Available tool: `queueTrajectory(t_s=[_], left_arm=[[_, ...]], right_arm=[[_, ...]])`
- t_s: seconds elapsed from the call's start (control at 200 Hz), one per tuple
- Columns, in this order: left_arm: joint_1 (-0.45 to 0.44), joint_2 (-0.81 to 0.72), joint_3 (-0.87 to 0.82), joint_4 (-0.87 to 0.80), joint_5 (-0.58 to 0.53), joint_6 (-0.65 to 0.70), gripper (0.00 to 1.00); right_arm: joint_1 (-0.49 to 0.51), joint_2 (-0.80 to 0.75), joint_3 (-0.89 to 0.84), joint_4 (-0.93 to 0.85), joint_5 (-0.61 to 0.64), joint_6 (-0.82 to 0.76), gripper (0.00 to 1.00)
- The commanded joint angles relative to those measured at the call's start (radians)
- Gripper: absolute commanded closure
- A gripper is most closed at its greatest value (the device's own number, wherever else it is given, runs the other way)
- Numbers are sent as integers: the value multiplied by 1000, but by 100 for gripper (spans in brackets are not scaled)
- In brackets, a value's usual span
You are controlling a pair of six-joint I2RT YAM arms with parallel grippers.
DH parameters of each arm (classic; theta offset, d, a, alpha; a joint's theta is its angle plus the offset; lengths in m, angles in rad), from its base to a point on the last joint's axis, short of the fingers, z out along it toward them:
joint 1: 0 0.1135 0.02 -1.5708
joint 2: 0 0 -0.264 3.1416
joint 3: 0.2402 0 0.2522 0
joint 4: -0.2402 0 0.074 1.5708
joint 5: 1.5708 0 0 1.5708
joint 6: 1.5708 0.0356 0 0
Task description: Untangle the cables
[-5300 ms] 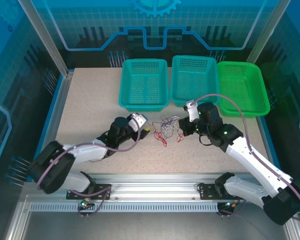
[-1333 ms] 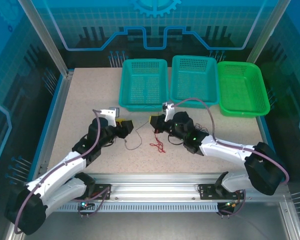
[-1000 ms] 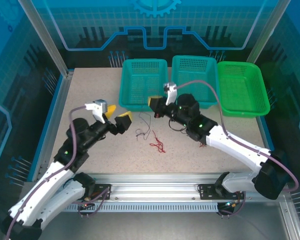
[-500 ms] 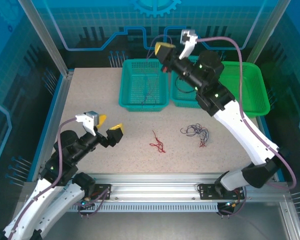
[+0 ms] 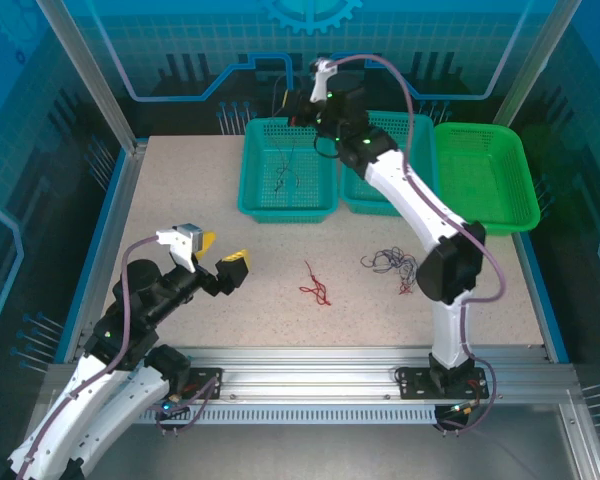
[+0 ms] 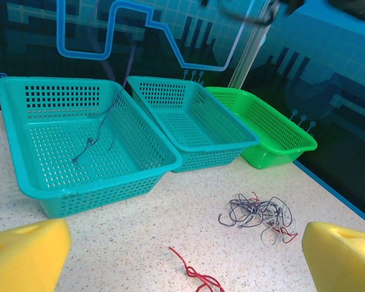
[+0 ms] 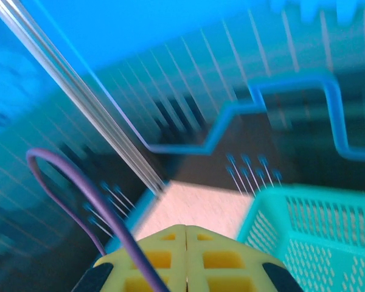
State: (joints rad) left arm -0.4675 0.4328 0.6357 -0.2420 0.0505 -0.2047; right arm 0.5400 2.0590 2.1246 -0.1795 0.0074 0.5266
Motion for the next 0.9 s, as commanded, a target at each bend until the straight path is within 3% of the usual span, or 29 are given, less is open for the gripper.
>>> queueTrajectory(t_s=[0.0,0.15,0.225,0.315,0.425,0.505,0.69,0.895], left_arm=[[-5,10,-14,2,26,-15,1],[-5,30,2,-49,14,-18,1],[-4,50,7,-66,11,-25,1],[-5,84,9,-61,19,-38,1],[-5,128,-6,-2,79,-35,1],[-6,163,-17,53,142,-29,1],[-19,238,-26,141,198,12,1],[-25,315,5,202,245,67,1]], right_arm=[[-16,99,71,-130,31,4,98],[-36,202,250,-388,46,21,48],[-46,176,279,-472,70,9,33],[-69,30,143,-460,62,6,34],[-93,-317,-361,-169,61,56,37],[-100,-548,-643,-102,148,70,39],[-162,-926,-1084,-228,341,135,39],[-236,-1063,-1367,-356,372,173,35]])
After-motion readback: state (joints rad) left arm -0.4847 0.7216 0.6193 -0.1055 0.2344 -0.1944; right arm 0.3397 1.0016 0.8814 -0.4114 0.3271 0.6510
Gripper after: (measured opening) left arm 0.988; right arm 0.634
